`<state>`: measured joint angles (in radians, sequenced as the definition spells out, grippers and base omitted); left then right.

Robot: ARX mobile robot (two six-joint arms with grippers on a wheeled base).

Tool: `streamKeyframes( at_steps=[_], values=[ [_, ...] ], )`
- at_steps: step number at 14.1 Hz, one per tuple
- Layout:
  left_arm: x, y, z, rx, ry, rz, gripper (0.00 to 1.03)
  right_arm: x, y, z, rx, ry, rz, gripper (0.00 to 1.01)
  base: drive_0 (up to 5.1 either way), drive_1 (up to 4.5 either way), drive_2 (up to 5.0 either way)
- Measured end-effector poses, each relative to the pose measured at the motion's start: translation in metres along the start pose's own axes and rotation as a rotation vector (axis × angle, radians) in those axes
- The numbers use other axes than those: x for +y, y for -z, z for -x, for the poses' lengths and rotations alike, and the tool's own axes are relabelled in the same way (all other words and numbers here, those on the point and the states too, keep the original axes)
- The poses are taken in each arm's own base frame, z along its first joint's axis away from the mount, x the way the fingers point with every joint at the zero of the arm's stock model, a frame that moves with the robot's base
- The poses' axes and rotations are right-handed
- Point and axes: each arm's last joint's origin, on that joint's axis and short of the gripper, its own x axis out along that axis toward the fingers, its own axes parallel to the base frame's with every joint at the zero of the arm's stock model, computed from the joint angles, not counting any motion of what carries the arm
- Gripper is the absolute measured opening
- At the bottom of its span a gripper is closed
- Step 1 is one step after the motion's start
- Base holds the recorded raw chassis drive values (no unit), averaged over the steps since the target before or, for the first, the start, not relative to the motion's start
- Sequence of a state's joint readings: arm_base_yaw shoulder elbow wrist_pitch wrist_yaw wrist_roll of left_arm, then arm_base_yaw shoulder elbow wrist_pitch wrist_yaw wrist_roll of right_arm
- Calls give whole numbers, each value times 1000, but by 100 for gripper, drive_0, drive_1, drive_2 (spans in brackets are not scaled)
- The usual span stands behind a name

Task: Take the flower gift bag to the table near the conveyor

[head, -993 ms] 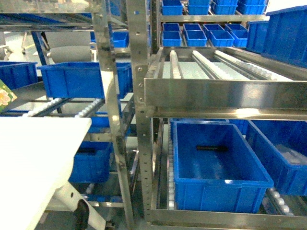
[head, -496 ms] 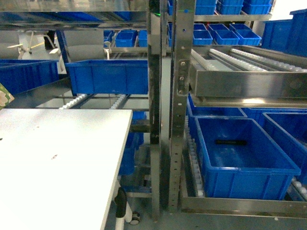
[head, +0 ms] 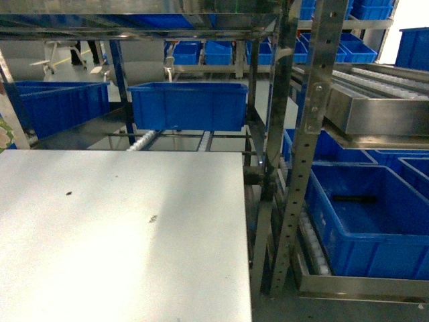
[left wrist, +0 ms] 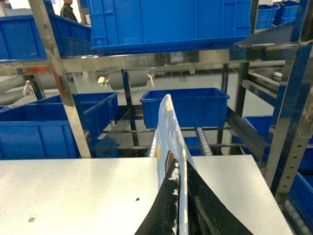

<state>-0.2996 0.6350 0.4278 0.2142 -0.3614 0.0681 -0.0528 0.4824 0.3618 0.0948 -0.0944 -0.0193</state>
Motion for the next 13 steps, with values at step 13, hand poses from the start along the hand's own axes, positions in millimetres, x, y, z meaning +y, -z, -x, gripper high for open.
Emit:
streamKeyframes(
  at_steps=[13],
  values=[
    [0, 0, 0, 0, 0, 0, 2, 0, 0, 0, 0, 0, 0, 2, -493, 322, 156]
  ],
)
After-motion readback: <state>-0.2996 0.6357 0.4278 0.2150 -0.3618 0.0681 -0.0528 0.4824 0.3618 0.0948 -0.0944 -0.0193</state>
